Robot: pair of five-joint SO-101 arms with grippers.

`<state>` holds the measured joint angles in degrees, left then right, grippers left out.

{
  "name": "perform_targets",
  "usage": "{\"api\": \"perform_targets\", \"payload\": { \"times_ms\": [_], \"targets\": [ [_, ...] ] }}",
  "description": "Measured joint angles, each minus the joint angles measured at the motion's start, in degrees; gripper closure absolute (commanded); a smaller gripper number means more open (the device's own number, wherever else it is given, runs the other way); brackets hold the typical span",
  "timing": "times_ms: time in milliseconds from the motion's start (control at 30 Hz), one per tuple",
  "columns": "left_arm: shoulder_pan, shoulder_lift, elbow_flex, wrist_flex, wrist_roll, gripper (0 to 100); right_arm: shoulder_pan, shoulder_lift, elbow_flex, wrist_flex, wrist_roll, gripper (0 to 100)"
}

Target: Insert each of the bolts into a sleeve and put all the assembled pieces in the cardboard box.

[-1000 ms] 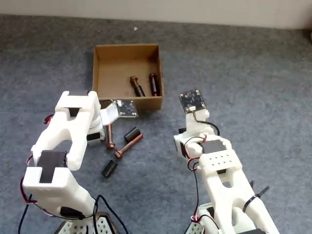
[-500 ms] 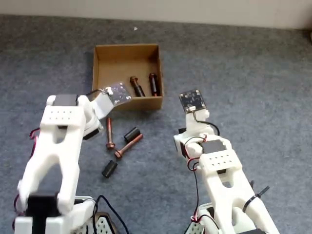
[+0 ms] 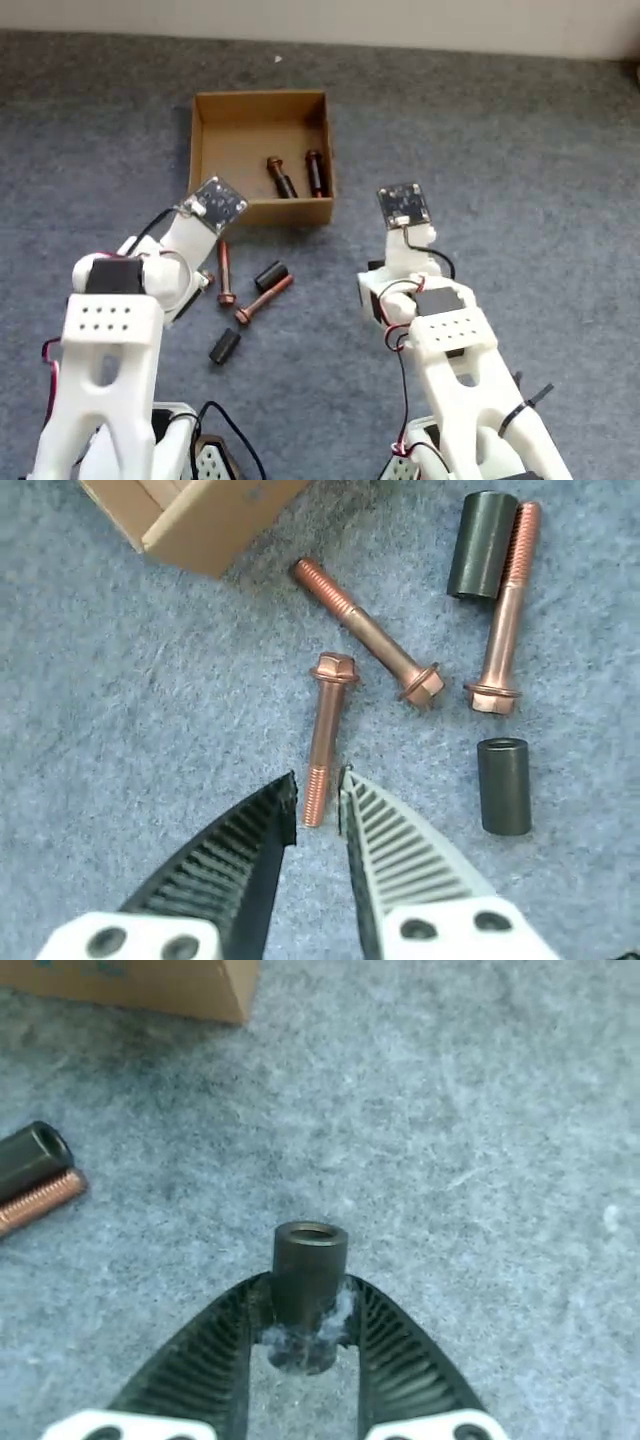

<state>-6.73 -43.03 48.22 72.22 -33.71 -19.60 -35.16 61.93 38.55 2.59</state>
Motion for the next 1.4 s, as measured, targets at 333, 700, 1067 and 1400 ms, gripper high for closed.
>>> {"api": "perform_targets", "payload": {
  "times_ms": [333, 700, 1067, 1400],
  "targets": [
    [0.0, -1.05, 0.18, 0.0, -2.99, 90, 0.0, 0.0, 0.0, 0.0, 0.0, 99.3],
    [0.0, 11.43, -0.44, -0.88, -8.7, 89, 0.0, 0.0, 0.0, 0.0, 0.0, 99.3],
    [0.0, 42.37, -15.38, -1.23, -5.8, 90, 0.0, 0.0, 0.0, 0.0, 0.0, 99.3],
    [0.0, 58.11, -25.23, -0.88, -5.36, 100, 0.0, 0.0, 0.0, 0.0, 0.0, 99.3]
  ]
}}
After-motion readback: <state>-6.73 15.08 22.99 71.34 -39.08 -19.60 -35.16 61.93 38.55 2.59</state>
